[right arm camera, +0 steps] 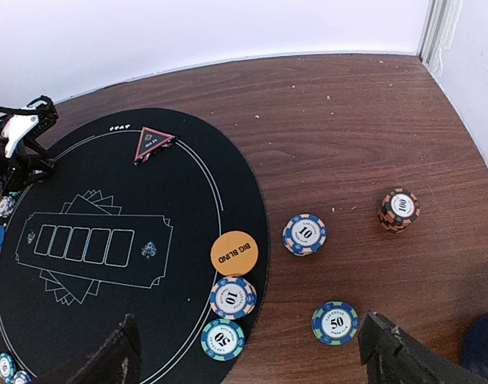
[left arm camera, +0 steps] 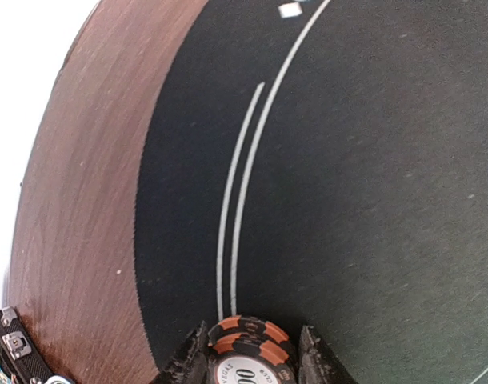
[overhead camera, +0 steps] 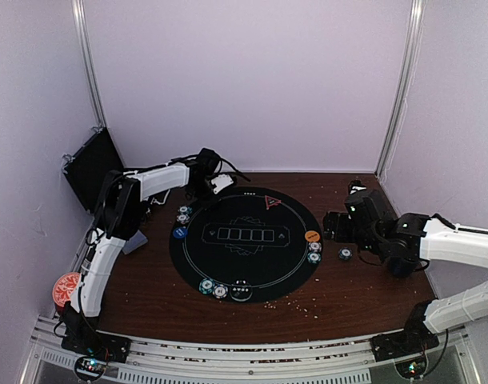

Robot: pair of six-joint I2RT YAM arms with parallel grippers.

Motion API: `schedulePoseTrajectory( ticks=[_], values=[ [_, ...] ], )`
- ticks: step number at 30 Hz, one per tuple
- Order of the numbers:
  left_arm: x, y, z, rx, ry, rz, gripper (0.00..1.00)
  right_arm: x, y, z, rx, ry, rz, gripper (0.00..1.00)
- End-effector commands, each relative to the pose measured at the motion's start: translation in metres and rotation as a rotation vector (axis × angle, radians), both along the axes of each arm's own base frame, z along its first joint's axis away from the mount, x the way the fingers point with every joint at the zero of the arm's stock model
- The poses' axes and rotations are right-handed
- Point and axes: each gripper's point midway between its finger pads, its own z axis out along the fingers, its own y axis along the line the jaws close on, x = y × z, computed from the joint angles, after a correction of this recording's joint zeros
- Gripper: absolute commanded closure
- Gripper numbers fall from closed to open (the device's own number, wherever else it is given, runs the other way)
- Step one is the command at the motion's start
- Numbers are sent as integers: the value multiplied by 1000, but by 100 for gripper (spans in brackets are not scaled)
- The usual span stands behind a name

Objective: Distribute texas hold em gaming equipment
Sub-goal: Pick up the pile of poker chips from the poker table mat, then pick up the pile of poker chips from the pile of poker chips.

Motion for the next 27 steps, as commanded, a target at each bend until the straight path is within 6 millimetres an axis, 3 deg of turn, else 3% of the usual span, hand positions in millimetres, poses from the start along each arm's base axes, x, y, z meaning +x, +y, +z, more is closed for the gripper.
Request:
schedulePoseTrajectory(
  ticks=[1,13,27],
  values=[
    [-21,63,-51,167,151,102,63,0,-8,2,-5,-16,-29,4],
    [-16,84,-51,183,150,158,63,-1,-8,2,-3,-18,-30,4],
    [-23,94,-48,176,162,186,63,0,-9,3,-4,-19,-30,4]
  ],
)
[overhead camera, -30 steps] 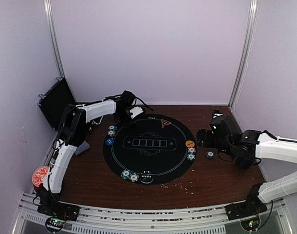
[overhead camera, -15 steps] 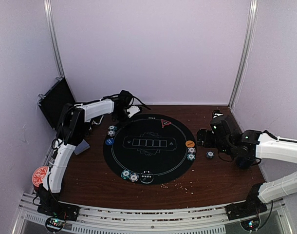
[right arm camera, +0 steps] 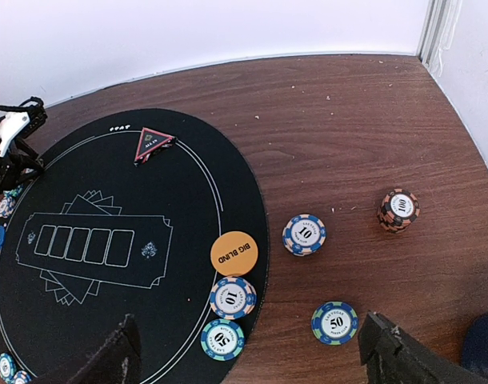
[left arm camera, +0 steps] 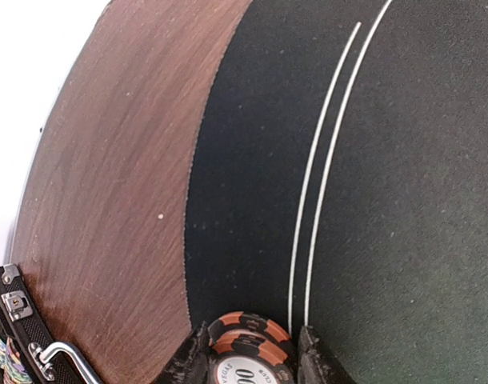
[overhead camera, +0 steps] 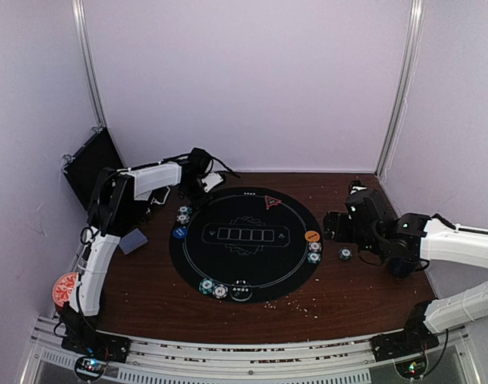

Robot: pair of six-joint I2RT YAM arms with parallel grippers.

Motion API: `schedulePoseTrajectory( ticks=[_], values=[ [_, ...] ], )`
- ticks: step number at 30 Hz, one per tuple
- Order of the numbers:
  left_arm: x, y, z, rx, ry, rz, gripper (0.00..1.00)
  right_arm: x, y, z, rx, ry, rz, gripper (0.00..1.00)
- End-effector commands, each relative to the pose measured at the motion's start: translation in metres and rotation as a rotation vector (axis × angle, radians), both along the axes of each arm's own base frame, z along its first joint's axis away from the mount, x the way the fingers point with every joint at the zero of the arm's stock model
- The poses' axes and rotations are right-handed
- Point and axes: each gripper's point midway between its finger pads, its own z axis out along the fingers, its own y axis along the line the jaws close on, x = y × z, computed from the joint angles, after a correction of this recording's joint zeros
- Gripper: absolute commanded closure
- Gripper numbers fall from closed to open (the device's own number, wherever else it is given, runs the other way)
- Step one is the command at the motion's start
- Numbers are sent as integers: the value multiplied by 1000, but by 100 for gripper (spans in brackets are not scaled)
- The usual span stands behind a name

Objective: Distribute texas hold em gaming equipment
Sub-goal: Pick up the pile of poker chips from the pile of poker chips.

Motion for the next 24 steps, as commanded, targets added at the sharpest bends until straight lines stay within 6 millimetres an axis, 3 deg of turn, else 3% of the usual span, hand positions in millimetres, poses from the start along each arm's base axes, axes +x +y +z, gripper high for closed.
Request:
schedulePoseTrajectory(
  ticks=[1,11,19,24],
  values=[
    [-32,58,-48,143,181,84,63,0,-8,2,-4,-17,-29,4],
    [-33,60,-46,139,176,89,62,0,-8,2,-5,-18,-30,4],
    [-20,47,-25,92,129,66,36,0,-7,1,-8,-14,-28,4],
    [-13,22,1,27,83,11,21,1,-7,0,-10,-13,-28,4]
  ],
)
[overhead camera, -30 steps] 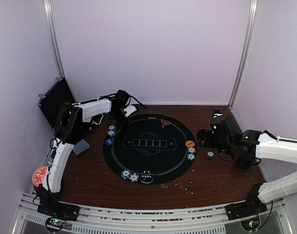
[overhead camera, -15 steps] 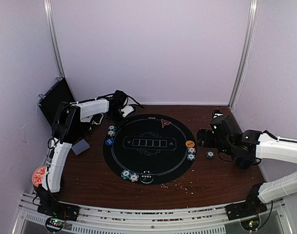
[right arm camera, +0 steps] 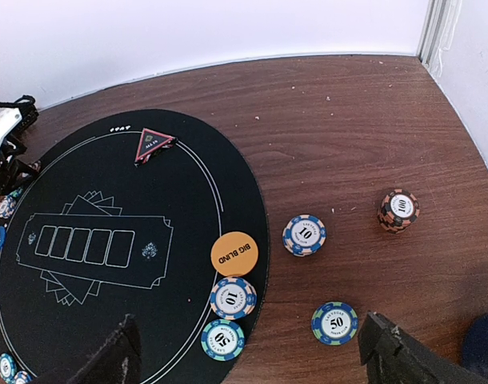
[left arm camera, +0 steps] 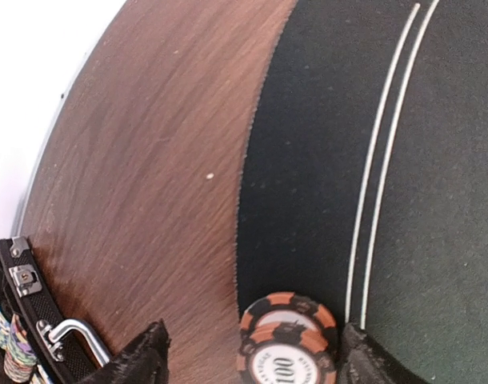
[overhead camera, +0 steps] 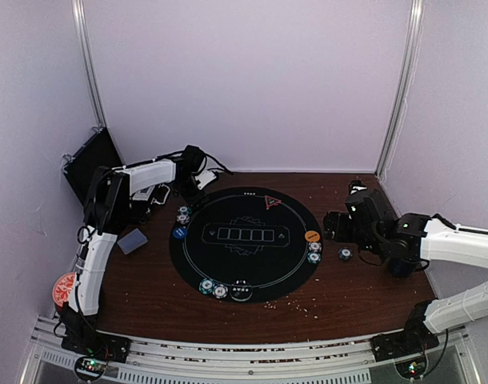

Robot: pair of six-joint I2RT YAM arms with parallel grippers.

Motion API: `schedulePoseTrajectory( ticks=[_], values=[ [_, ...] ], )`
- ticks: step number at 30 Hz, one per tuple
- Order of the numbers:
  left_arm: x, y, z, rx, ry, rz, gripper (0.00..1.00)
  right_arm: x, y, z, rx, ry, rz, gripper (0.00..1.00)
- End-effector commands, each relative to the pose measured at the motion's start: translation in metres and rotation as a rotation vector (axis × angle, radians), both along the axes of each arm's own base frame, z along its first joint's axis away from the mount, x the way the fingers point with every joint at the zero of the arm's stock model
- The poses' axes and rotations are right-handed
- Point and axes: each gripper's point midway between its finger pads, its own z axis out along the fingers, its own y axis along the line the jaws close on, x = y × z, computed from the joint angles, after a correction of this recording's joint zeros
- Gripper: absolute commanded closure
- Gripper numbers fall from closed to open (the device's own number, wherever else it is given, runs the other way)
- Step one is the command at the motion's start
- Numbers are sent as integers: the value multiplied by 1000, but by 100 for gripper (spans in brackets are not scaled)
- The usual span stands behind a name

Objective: Distribute texas hold em gaming equipment
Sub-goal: Pick up the pile of poker chips from the pile of poker chips.

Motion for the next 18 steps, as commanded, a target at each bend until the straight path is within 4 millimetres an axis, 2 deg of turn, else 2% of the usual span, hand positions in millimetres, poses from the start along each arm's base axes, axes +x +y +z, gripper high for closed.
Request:
schedulePoseTrajectory(
  ticks=[1,5,9,13,18],
  values=[
    [-20,-5,-4,10,89,-54,18,1,-7,-1,-12,-11,-28,4],
    [-24,-35,21,-34,47,-124,4,1,-7,-2,-16,-9,-28,4],
    [-27,-58,67,-113,-24,-158,2,1,-6,-2,-17,-7,-28,4],
    [-34,-60,127,-192,-106,-161,2,2,-6,-6,-26,1,-29,3],
    [-63,-49,174,-258,-193,-184,2,5,-6,-11,-50,19,-42,3]
  ],
)
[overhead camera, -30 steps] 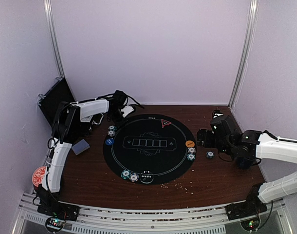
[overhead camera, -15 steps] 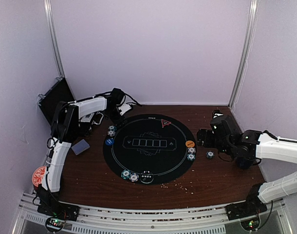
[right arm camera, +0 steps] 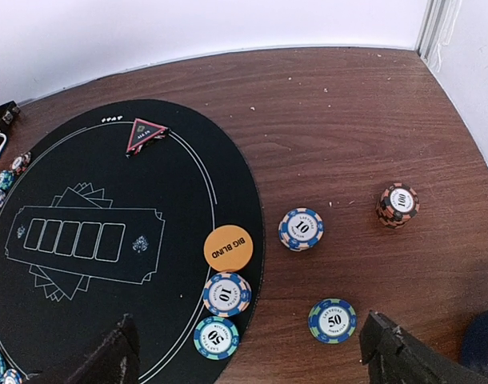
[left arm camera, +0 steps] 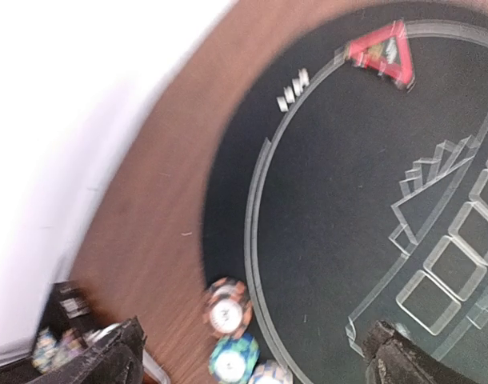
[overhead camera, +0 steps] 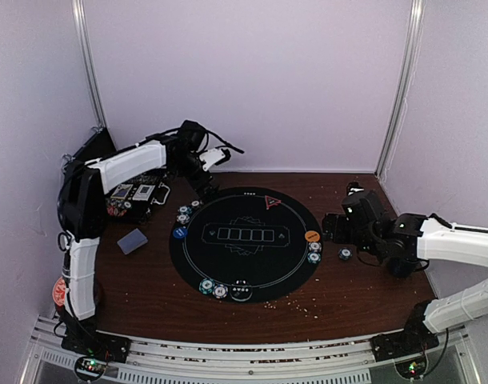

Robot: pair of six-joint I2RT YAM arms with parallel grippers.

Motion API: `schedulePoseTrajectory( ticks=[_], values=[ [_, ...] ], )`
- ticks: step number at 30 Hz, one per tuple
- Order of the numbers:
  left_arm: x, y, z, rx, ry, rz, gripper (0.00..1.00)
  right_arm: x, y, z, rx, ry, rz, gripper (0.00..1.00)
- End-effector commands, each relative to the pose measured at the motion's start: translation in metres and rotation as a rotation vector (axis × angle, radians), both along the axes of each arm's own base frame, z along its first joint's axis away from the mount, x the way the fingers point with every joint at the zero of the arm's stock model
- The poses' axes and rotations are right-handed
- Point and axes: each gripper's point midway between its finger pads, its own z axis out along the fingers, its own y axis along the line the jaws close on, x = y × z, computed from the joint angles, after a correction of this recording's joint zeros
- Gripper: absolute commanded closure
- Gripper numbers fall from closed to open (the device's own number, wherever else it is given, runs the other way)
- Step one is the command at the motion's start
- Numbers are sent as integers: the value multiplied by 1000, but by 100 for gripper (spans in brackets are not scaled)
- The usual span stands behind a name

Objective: Distribute texas hold em gaming equipment
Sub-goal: Pick up the pile of poker chips from the pile of poker chips.

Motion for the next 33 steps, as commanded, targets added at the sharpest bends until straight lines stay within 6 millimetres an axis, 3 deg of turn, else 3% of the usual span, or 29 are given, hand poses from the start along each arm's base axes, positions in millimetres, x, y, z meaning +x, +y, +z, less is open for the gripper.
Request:
schedulePoseTrajectory(
  ticks=[1,4,5,8,13,17,21,26,29,33],
  values=[
    [-21,11,69,-127,-128,-8,2,5,-6,-4,-36,5,-42,2],
    [-44,27,77,-152,-180,4,2,8,-2,-7,-45,25,-41,2],
    [-56,33,64,-147,-171,5,2,10,-2,-7,-49,37,-46,2],
    [-84,45,62,-189,-207,-4,2,15,0,-11,-62,82,-52,2],
    [-130,44,60,-327,-212,-82,2,34,-4,-14,-96,152,-91,2],
    [-152,42,70,-437,-251,-120,2,52,-14,-21,-122,187,-131,2],
    [-155,44,73,-496,-304,-108,2,71,-35,-41,-107,231,-190,2],
    [-142,52,57,-486,-341,-29,2,90,-84,-62,-100,296,-325,2],
    [-134,52,45,-475,-325,7,2,98,-111,-64,-61,306,-398,2],
    [-132,47,30,-491,-291,4,2,106,-130,-64,-28,302,-452,2]
  ],
)
